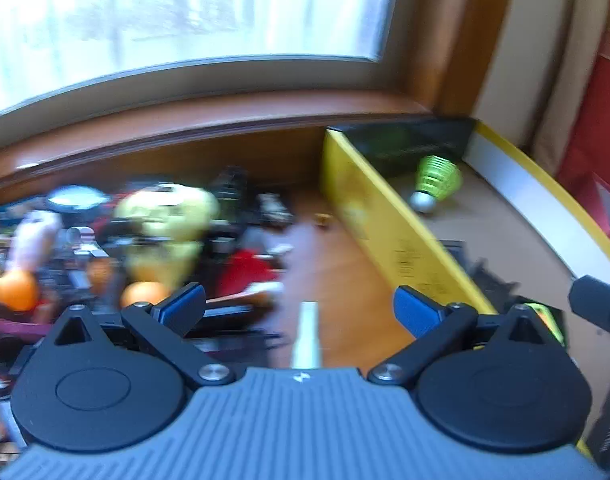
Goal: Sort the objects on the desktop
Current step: 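Withdraw both open tools from the box back over the pile, then lower the left tool onto a white cylinder while the right tool lowers into the pile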
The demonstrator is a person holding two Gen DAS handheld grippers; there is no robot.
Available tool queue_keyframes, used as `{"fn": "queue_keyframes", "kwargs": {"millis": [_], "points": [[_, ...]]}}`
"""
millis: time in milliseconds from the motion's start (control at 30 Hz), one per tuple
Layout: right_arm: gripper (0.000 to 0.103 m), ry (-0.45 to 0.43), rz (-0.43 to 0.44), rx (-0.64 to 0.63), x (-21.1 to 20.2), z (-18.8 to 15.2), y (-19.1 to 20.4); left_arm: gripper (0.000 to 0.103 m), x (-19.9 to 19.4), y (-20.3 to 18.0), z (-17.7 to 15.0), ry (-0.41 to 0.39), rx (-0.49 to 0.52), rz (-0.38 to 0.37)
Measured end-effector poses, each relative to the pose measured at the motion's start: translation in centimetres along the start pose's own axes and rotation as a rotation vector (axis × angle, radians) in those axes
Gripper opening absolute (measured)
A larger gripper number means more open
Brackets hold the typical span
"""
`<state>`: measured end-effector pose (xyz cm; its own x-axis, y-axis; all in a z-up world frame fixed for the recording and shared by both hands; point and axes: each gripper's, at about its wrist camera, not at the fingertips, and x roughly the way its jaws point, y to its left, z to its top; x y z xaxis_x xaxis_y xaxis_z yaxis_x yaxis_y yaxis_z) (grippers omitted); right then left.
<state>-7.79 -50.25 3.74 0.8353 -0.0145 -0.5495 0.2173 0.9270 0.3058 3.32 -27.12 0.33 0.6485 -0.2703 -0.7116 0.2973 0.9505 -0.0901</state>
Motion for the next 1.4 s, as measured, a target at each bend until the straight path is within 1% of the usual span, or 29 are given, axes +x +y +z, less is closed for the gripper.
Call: {"fn": "queue_keyframes", "kwargs": {"millis": [133, 233, 300, 433, 567, 633, 733, 833, 900, 1000, 1100, 1233, 1300, 1367, 1400], "points": [[0.102, 0.009, 0.040, -0.077, 0.7, -0.3, 4.5, 0.103, -1.9, 4.4, -0.5, -0.037, -0.034, 0.071], [0.102, 0.011, 0.052, -0.097, 1.1, -0.9, 7.8, 0.103, -3.0, 8.0, -1.0, -0.046, -0.043, 0.128], [0.102, 0.028, 0.048, -0.104, 1.5, -1.5, 10.1, 0.103, -3.7, 10.4, -1.4, -0.048, -0.052, 0.154], [0.103, 0.047, 0.068, -0.156, 1.9, -3.6, 15.1, 0.103, -4.9, 15.9, -2.4, -0.033, -0.104, 0.175], [0.103, 0.080, 0.080, -0.191, 3.0, -6.2, 19.7, 0.103, -5.7, 20.5, -3.5, -0.058, -0.102, 0.233], [0.103, 0.101, 0.086, -0.197, 4.0, -7.6, 21.7, 0.103, -5.9, 22.7, -4.2, -0.057, -0.102, 0.261], [0.103, 0.153, 0.120, -0.198, 5.4, -9.4, 24.4, 0.103, -6.0, 25.9, -4.8, -0.043, -0.131, 0.269], [0.103, 0.192, 0.159, -0.208, 6.6, -10.4, 26.6, 0.103, -6.3, 28.6, -5.2, -0.069, -0.154, 0.289], [0.103, 0.206, 0.170, -0.225, 7.5, -10.7, 27.9, 0.103, -6.3, 30.4, -5.2, -0.080, -0.186, 0.305], [0.103, 0.227, 0.204, -0.241, 8.9, -10.8, 29.7, 0.103, -6.1, 32.9, -5.1, -0.076, -0.233, 0.302], [0.103, 0.243, 0.236, -0.271, 10.4, -11.0, 31.4, 0.103, -6.2, 35.0, -5.1, -0.087, -0.272, 0.314], [0.103, 0.251, 0.264, -0.314, 12.2, -11.0, 33.6, 0.103, -6.3, 36.5, -4.9, -0.117, -0.311, 0.279], [0.103, 0.247, 0.270, -0.327, 13.0, -10.8, 34.3, 0.103, -6.1, 36.7, -4.6, -0.133, -0.310, 0.260], [0.102, 0.239, 0.276, -0.333, 13.8, -10.5, 34.9, 0.103, -5.6, 36.8, -4.3, -0.134, -0.302, 0.253], [0.101, 0.236, 0.279, -0.336, 14.1, -10.4, 35.2, 0.103, -5.3, 36.7, -4.3, -0.131, -0.299, 0.253]]}}
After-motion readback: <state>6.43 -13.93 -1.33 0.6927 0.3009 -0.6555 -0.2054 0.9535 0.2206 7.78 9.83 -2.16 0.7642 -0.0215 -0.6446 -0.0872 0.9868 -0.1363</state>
